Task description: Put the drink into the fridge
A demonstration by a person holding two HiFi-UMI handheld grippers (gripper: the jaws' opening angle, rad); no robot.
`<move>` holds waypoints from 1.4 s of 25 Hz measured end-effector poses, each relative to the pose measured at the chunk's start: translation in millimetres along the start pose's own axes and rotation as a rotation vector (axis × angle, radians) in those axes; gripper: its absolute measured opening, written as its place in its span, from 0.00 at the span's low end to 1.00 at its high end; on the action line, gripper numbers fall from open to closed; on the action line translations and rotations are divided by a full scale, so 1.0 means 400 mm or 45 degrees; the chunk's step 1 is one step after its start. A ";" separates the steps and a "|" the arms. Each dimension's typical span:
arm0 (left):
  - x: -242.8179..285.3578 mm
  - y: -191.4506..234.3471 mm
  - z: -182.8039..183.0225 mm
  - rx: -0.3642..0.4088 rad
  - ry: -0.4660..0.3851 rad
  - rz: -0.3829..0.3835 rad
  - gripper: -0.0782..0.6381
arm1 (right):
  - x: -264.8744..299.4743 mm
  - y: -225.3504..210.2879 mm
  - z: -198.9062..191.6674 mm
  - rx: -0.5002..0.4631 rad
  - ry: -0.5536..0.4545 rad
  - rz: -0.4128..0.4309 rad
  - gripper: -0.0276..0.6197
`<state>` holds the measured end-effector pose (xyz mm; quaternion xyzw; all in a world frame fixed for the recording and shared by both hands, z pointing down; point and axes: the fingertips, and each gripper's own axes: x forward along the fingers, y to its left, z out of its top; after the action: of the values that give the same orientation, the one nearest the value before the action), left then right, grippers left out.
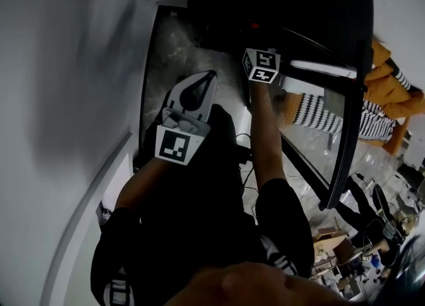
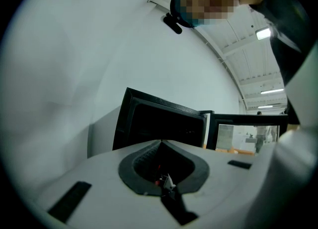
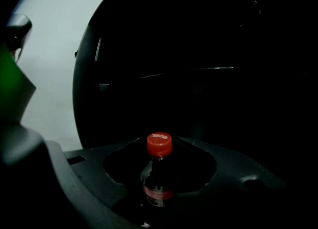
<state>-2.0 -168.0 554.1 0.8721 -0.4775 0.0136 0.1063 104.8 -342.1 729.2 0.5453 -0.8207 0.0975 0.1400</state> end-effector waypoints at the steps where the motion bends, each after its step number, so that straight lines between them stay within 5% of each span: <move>1: 0.003 -0.001 -0.004 0.001 -0.004 0.000 0.12 | 0.006 -0.003 -0.003 0.000 -0.006 0.001 0.26; 35: 0.030 0.038 -0.021 -0.030 -0.015 0.057 0.12 | 0.093 0.002 -0.027 -0.001 -0.026 0.022 0.26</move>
<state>-7.5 -184.4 566.4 0.8600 -0.4975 0.0052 0.1135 91.7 -370.6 752.0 0.5391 -0.8268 0.0928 0.1310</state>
